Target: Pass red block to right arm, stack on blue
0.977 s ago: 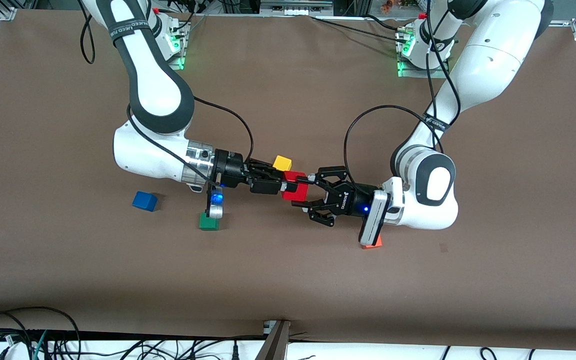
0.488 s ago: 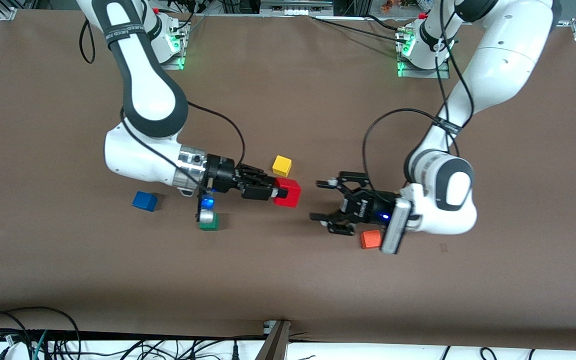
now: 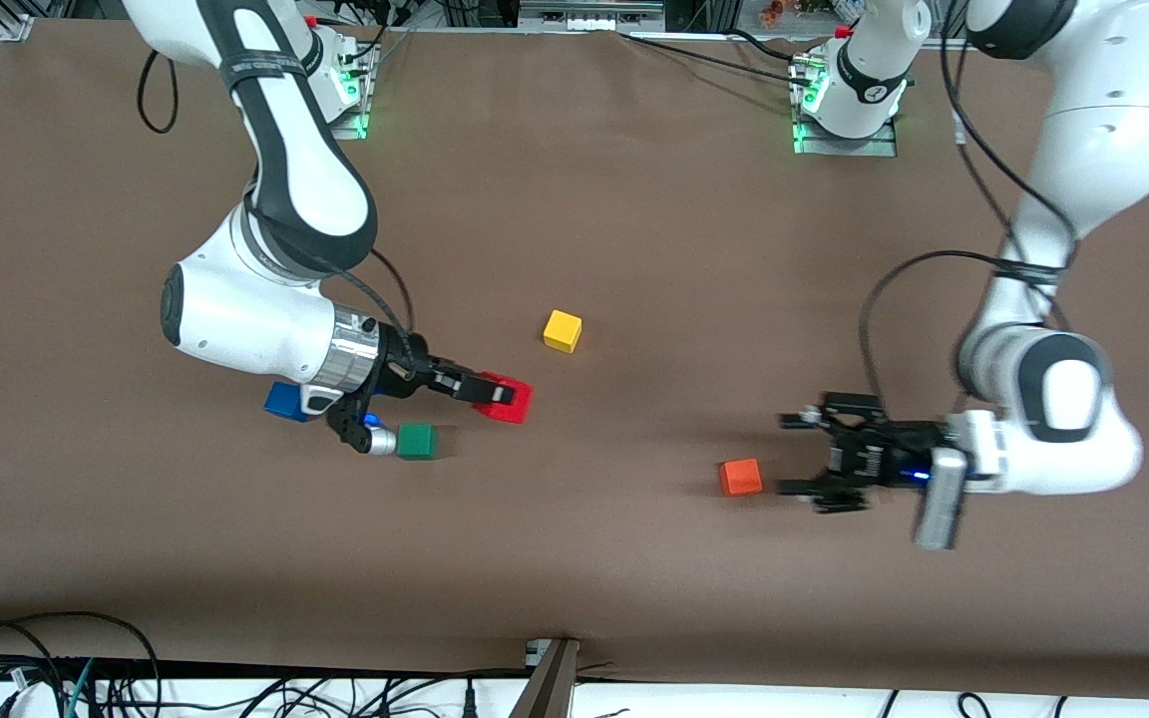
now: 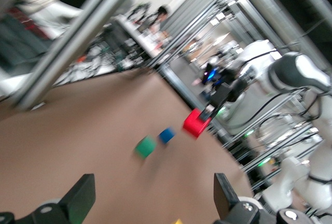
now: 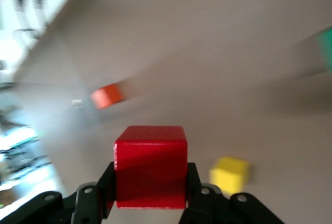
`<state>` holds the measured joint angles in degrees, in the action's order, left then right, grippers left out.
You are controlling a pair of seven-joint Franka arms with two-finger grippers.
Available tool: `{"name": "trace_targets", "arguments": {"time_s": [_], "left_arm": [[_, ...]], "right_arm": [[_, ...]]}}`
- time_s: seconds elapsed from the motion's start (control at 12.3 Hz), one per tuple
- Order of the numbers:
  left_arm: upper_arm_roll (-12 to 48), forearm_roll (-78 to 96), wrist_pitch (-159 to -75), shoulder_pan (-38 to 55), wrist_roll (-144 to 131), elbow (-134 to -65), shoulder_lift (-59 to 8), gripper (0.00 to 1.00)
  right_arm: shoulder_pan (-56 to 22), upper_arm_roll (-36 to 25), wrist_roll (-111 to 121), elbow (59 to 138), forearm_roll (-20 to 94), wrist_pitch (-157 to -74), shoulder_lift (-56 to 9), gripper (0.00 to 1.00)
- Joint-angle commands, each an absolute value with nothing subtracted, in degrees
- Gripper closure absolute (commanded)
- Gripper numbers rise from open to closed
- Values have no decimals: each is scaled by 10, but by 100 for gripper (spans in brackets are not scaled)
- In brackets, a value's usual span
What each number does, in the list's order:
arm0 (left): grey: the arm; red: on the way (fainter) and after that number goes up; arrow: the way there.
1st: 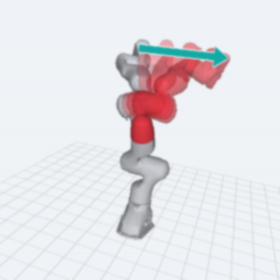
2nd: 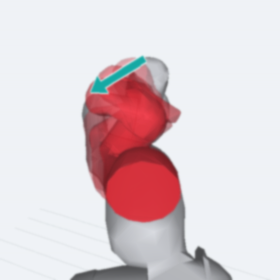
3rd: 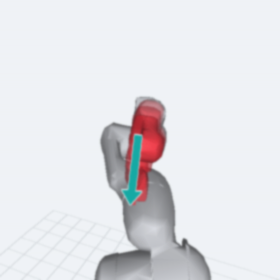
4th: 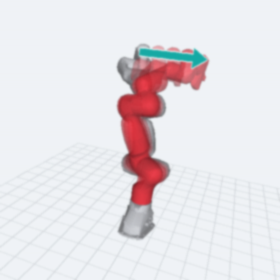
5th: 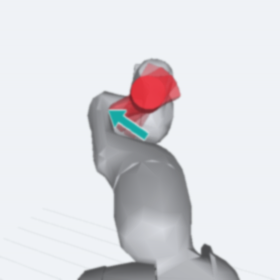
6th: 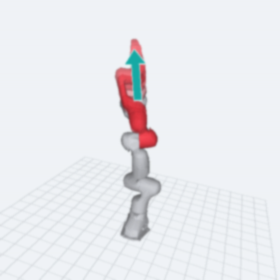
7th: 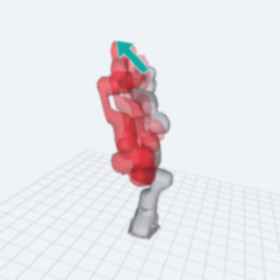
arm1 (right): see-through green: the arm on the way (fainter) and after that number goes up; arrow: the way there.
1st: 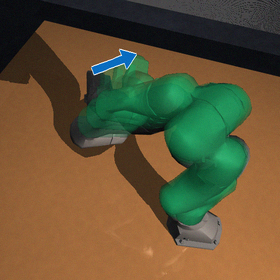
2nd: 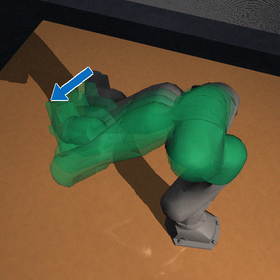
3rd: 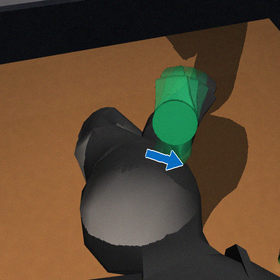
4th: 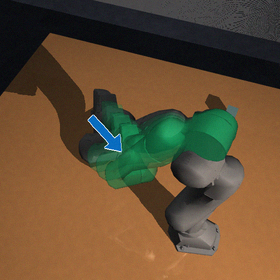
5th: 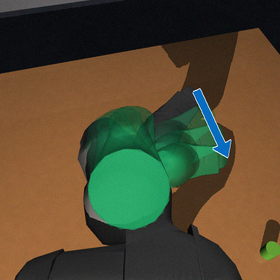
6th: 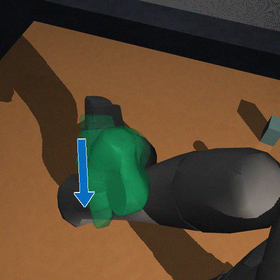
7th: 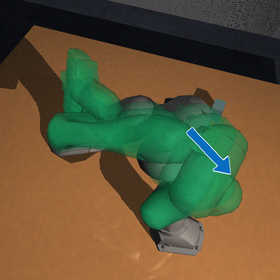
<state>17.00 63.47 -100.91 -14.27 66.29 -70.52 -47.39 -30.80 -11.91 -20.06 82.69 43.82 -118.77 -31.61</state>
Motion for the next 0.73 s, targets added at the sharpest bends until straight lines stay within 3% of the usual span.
{"name": "trace_targets", "arguments": {"time_s": [0.0,0.16,0.41,0.65], "left_arm": [[161,501,-1007,-175,576,-710,-434,0],[127,360,-1007,-173,478,-711,-377,0],[127,123,-976,-178,342,-742,-275,0],[139,-37,-916,-161,237,-750,-214,0]], "right_arm": [[-305,-149,-141,833,270,-1127,-309,100],[-288,-180,-64,839,194,-1073,-314,100],[-261,-192,-36,865,61,-1067,-314,100],[-259,-214,-61,891,48,-1076,-314,100]]}}
